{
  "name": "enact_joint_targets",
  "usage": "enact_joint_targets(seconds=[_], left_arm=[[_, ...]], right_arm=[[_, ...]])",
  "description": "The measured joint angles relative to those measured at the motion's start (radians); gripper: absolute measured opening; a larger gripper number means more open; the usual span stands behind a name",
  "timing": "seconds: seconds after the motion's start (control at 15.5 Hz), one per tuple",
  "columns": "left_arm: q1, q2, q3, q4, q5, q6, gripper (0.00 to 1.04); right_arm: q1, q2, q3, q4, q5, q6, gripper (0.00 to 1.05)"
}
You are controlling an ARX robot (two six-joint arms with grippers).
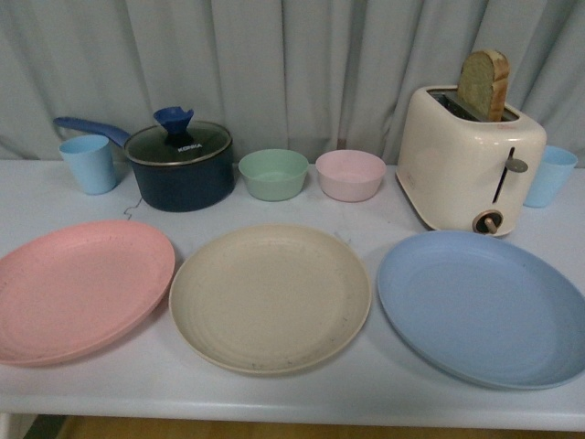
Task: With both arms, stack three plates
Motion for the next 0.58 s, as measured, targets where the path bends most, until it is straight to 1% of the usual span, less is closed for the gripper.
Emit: enact_joint_targets(seconds=[0.58], left_arm=[[0.0,0.0,0.0,0.0,0.0,0.0,0.98]], right_arm=[[0.0,0.0,0.0,0.0,0.0,0.0,0.98]])
